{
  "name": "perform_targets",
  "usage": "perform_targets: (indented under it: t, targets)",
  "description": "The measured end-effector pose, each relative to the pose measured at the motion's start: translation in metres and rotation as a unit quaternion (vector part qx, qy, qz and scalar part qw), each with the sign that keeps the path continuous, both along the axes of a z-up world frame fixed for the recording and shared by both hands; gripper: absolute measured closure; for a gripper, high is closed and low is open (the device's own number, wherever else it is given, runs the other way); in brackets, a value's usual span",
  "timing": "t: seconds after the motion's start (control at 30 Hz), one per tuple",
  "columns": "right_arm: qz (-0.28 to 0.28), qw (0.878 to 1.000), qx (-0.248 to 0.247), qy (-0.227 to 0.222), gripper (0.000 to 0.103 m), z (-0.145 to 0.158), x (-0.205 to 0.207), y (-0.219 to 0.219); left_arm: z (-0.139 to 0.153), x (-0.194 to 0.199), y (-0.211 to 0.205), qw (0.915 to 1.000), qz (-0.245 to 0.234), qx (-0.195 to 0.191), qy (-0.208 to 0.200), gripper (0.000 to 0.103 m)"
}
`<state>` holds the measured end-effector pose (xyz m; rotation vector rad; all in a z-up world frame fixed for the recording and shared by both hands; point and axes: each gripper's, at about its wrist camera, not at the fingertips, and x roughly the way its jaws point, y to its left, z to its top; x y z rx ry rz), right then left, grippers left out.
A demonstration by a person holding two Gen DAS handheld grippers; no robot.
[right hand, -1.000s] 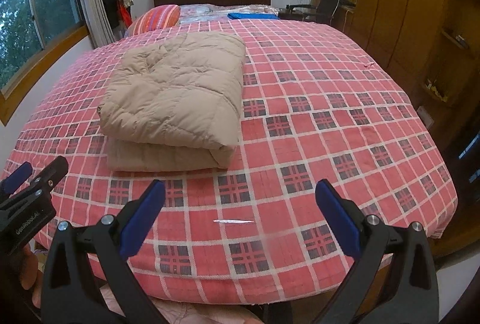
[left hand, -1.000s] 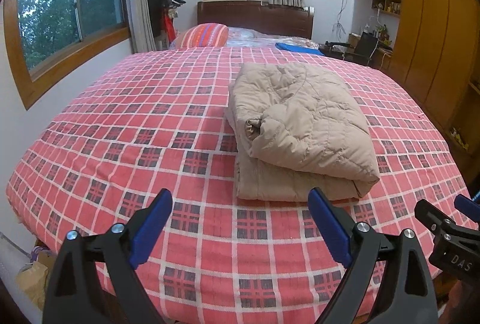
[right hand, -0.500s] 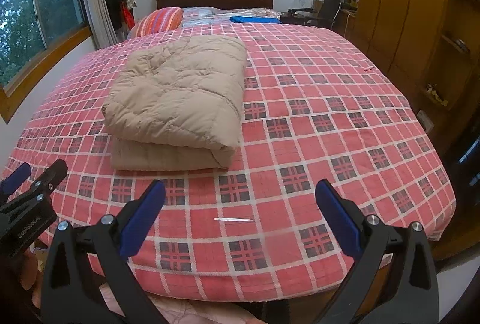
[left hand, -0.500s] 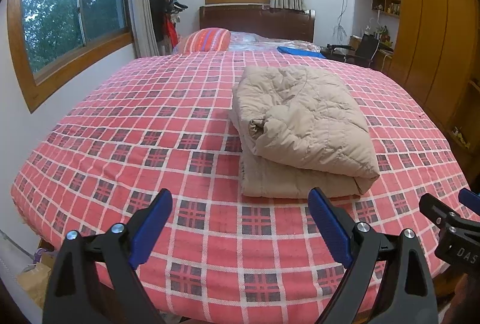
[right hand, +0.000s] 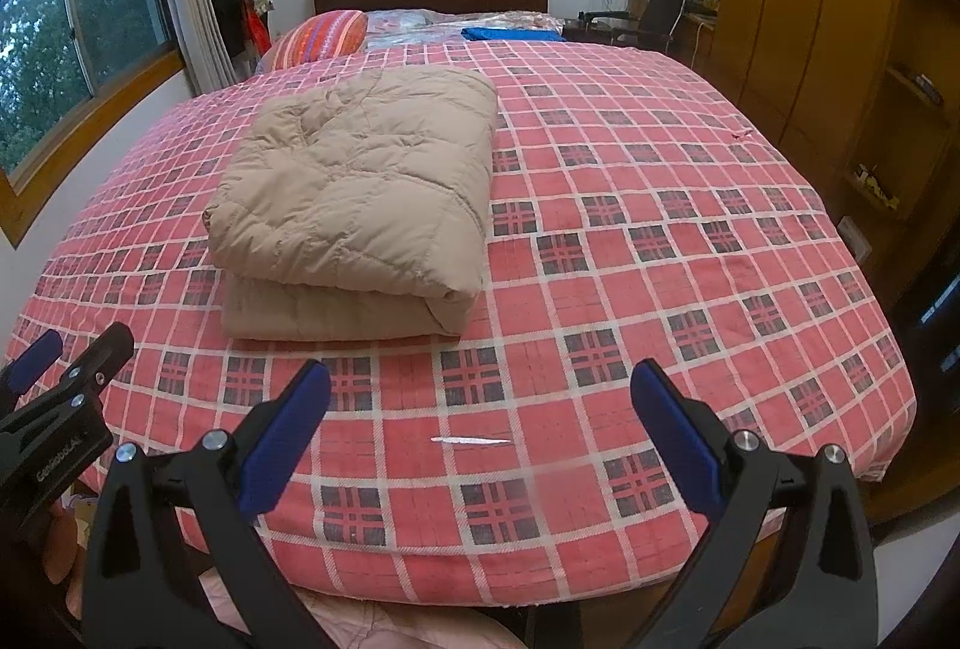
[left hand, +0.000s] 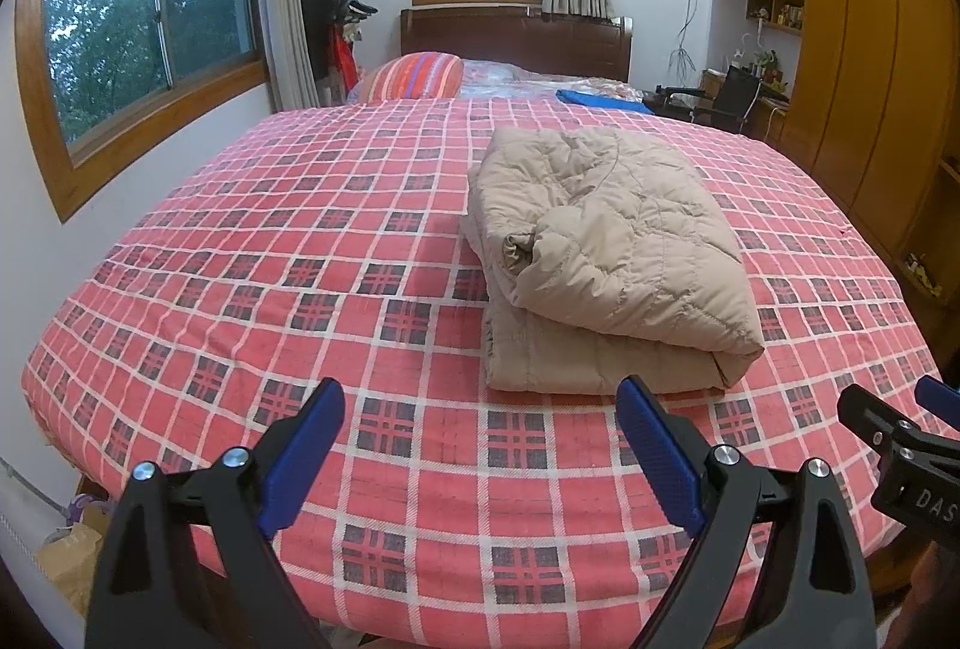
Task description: Fold large clothes
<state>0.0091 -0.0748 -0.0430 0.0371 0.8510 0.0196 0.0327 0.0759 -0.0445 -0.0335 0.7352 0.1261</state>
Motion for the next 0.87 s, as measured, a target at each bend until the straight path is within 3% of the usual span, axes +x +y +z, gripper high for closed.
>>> perform_targets:
  t: [0.87]
  targets:
    - [-0.007, 1.0, -0.002, 0.004, 0.003, -0.0021, 0.002, 0.0, -0.0003, 0.0007, 0.0012, 1.0, 0.001, -0.001, 0.0, 0.011]
